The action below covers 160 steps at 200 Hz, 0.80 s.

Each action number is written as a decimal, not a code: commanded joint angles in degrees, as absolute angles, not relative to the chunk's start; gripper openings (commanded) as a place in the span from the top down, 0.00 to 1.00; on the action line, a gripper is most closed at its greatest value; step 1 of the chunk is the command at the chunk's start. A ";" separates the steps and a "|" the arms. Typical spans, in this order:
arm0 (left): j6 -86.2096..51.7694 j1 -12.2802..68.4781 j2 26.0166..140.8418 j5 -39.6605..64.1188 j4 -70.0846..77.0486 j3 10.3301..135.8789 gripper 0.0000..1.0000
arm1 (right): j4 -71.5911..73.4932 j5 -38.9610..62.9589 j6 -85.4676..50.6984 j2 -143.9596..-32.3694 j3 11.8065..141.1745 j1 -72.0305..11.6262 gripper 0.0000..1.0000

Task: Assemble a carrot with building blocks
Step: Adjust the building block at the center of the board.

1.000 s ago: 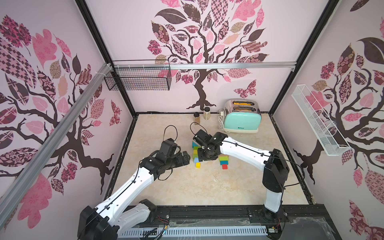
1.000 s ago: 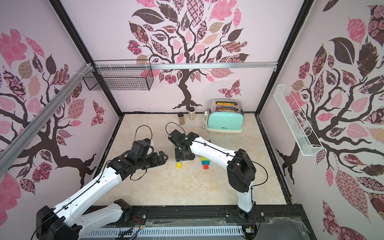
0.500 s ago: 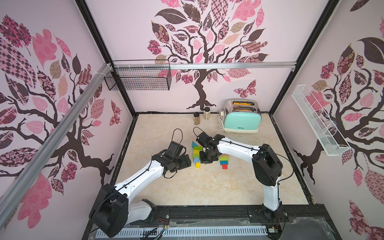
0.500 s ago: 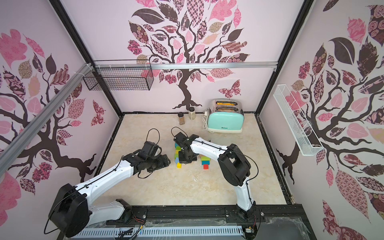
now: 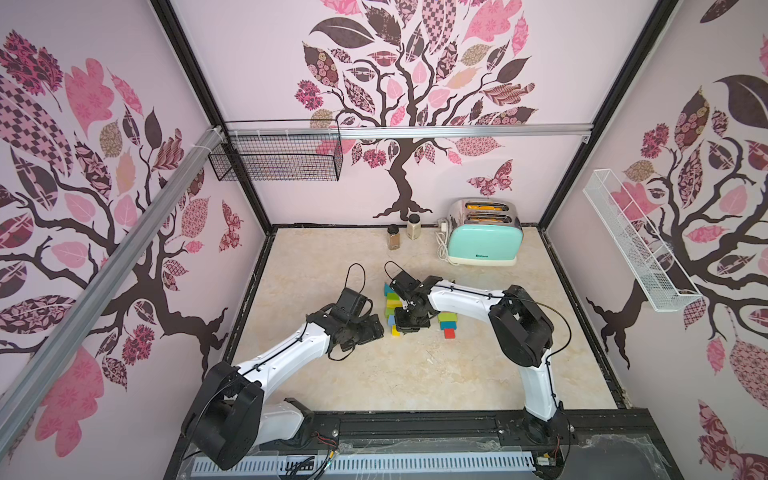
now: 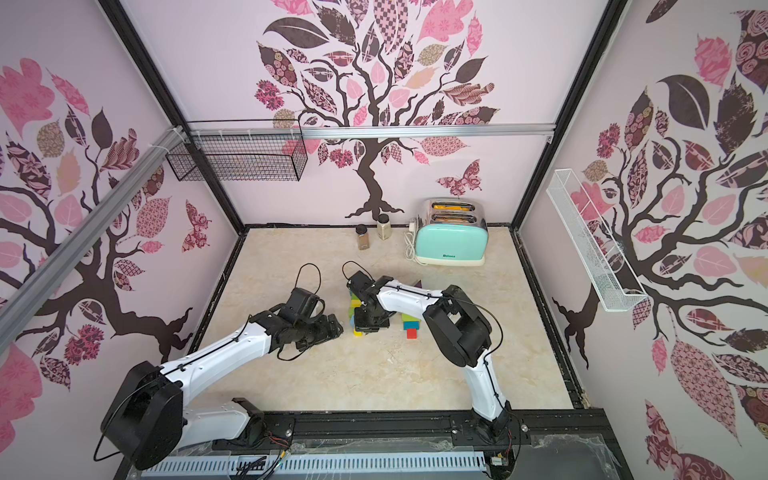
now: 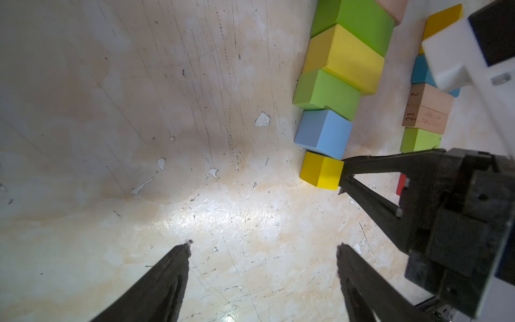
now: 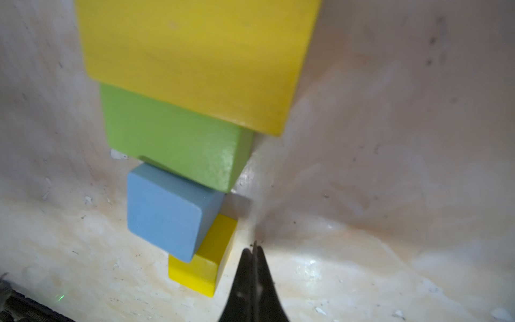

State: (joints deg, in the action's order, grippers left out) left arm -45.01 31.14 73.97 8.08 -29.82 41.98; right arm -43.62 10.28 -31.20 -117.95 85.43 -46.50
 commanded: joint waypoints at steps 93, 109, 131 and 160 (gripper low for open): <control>-43.68 31.01 76.20 8.14 -28.91 42.10 0.11 | -42.36 11.68 -32.90 -119.57 87.82 -47.20 1.00; -43.68 31.03 76.53 8.09 -28.78 42.19 0.11 | -42.45 11.82 -32.95 -120.04 88.11 -47.28 1.00; -43.64 31.00 76.90 8.20 -28.68 42.27 0.11 | -42.28 12.03 -32.87 -120.27 88.40 -47.18 1.00; -43.59 30.98 77.41 8.20 -28.63 42.45 0.11 | -42.36 12.25 -32.90 -120.47 88.55 -47.28 1.00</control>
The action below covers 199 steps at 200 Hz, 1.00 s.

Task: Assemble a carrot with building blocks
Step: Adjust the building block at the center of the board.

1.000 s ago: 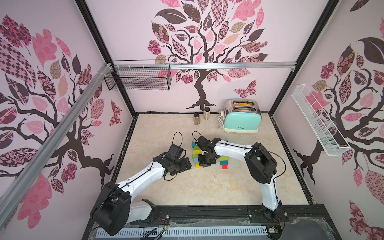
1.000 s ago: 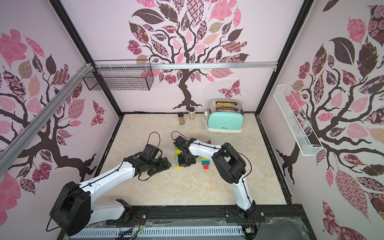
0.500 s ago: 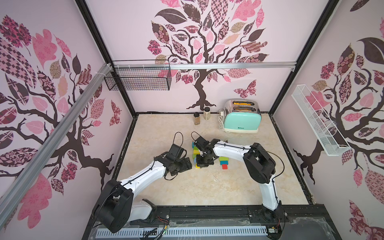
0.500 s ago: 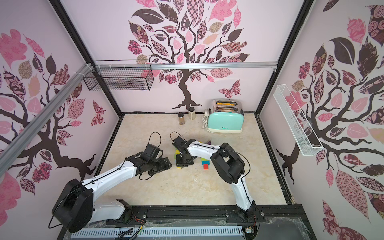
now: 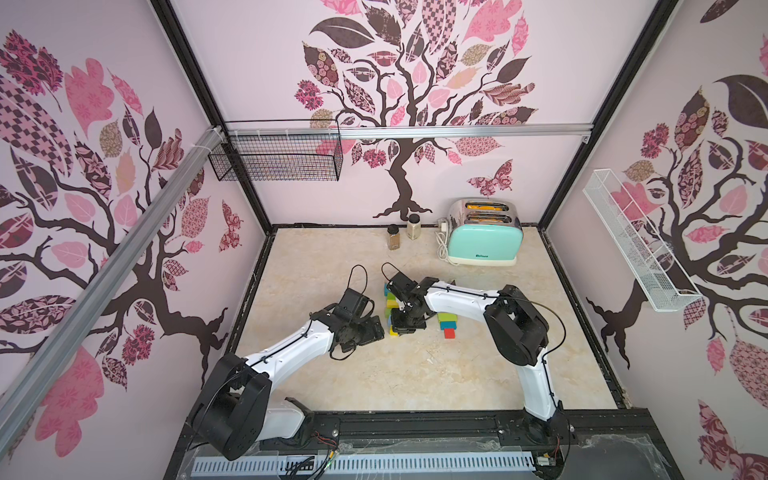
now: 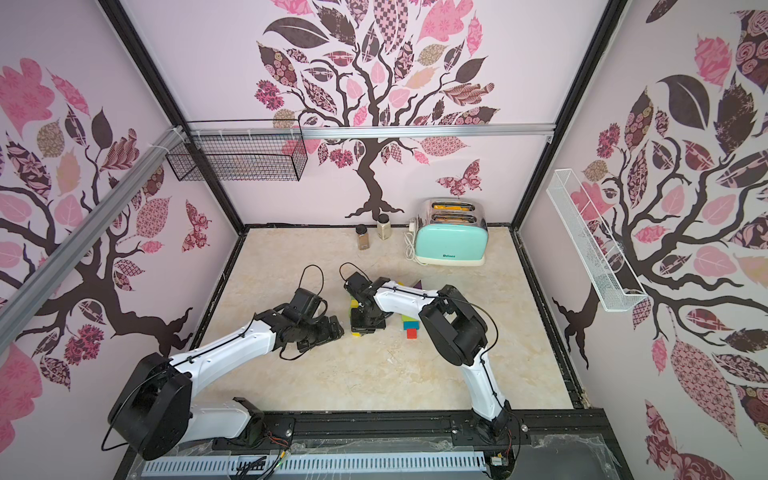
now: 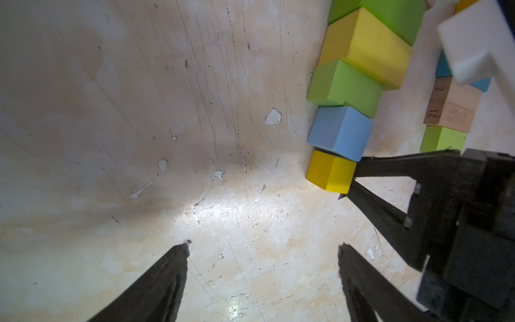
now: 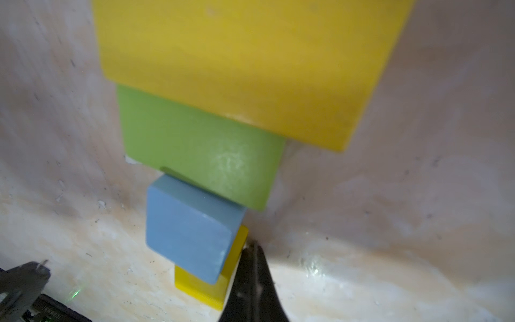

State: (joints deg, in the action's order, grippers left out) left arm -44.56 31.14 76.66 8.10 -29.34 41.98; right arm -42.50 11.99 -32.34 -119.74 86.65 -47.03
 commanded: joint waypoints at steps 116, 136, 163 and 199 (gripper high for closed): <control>-43.43 30.99 78.92 8.52 -27.44 42.50 0.09 | -42.28 10.82 -33.14 -120.47 88.13 -47.16 1.00; -43.42 30.95 79.11 8.79 -27.20 42.54 0.09 | -43.86 9.57 -32.85 -119.84 88.45 -47.13 1.00; -43.17 30.99 78.54 8.79 -27.25 42.71 0.08 | -45.67 7.80 -31.83 -116.93 87.90 -47.11 0.91; -42.72 31.01 77.61 8.23 -28.12 43.24 0.05 | -48.30 6.27 -30.18 -111.83 87.62 -47.14 0.85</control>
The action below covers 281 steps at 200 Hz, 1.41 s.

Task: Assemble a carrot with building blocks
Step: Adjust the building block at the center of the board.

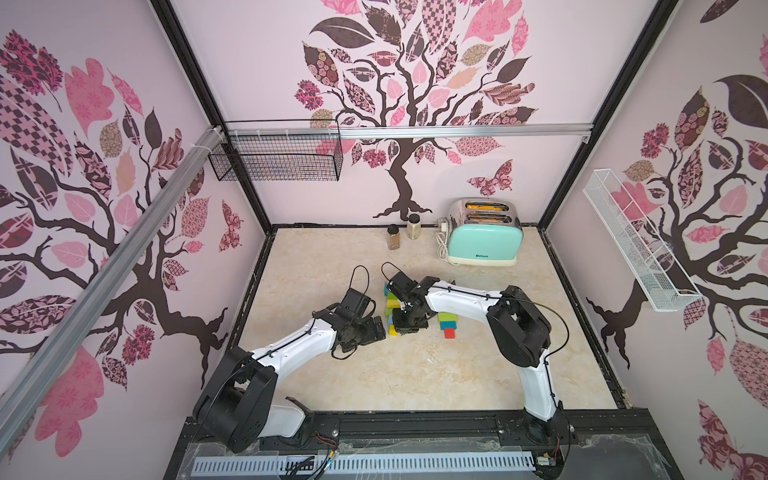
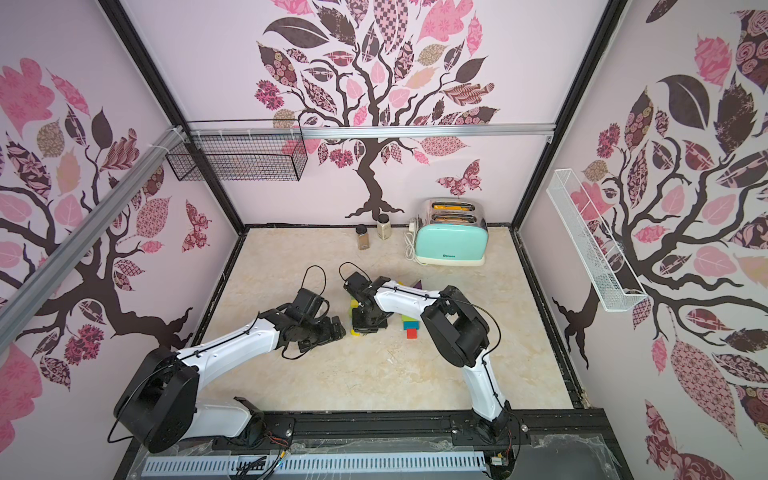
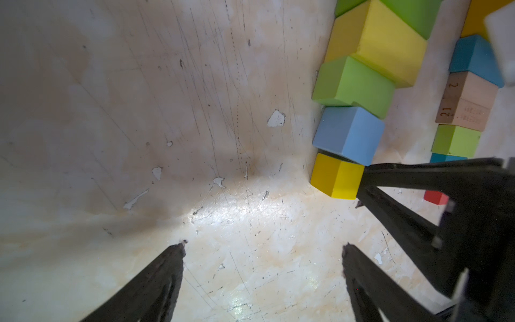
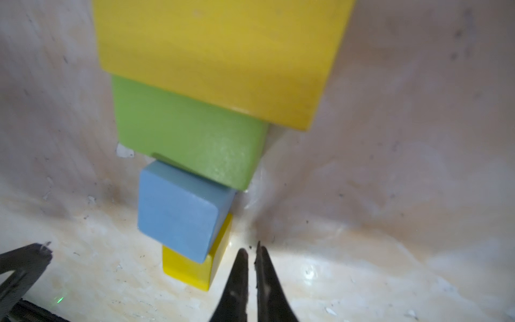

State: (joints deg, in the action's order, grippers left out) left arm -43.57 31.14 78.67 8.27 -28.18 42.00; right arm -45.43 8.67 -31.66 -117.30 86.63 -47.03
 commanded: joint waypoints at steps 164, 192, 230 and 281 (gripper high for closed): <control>-42.21 36.40 84.82 2.01 -27.04 44.11 0.08 | -58.05 -1.69 -21.89 -98.53 92.57 -42.89 0.01; -43.14 36.98 86.66 0.77 -25.82 43.88 0.08 | -57.79 -1.17 -21.46 -98.18 92.11 -42.82 0.01; -43.49 37.42 88.75 -1.25 -24.33 44.51 0.08 | -57.31 -0.50 -20.95 -97.91 91.67 -42.77 0.01; -43.75 38.54 92.22 -1.47 -23.56 46.31 0.08 | -56.87 -0.25 -20.39 -97.30 90.81 -42.27 0.01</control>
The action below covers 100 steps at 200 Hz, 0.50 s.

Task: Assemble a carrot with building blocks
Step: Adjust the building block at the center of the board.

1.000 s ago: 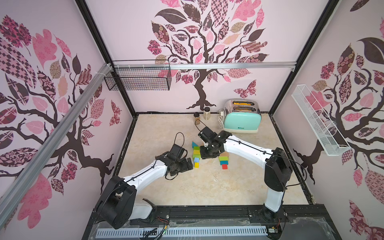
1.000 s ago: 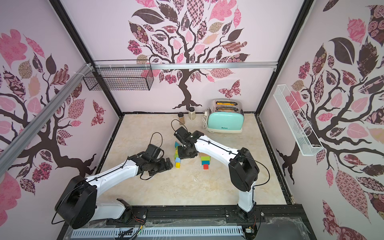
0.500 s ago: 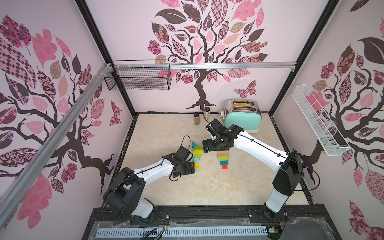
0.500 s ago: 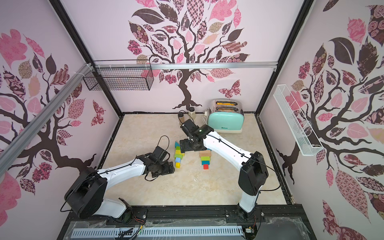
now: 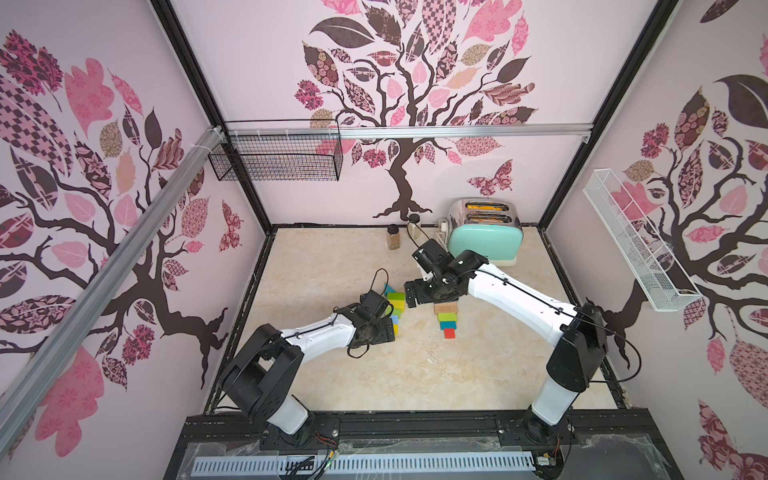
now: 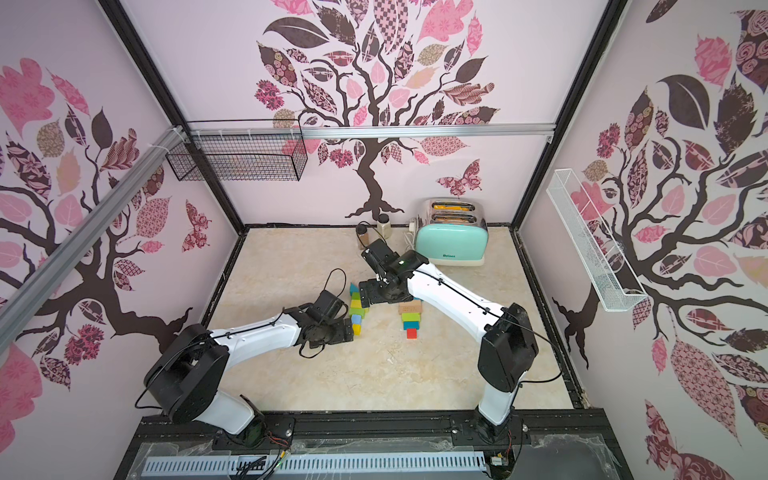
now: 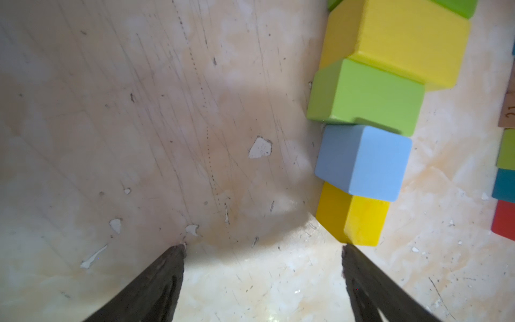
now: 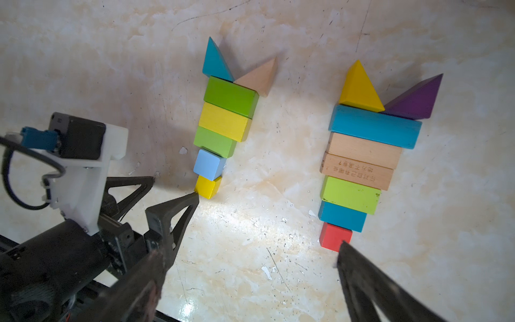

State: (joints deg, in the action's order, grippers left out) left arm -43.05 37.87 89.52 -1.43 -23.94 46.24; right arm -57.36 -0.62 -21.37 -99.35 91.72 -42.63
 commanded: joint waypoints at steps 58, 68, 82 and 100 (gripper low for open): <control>-44.12 38.59 93.12 -1.52 -24.18 46.36 0.08 | -56.35 0.24 -20.39 -96.85 89.71 -41.73 0.01; -44.04 38.58 92.99 -1.61 -24.56 46.37 0.08 | -56.34 0.48 -20.39 -96.95 89.74 -41.69 0.01; -44.08 38.58 92.42 -1.58 -25.07 46.02 0.08 | -56.25 0.87 -20.39 -97.03 89.67 -41.69 0.01; -44.03 38.58 91.05 -1.39 -25.40 45.37 0.08 | -56.23 1.30 -20.30 -97.33 89.82 -41.73 0.01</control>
State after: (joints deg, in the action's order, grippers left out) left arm -43.48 38.50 90.85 -2.37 -22.83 47.24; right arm -56.84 0.43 -20.91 -98.45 89.30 -41.80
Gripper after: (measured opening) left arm 0.924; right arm 0.991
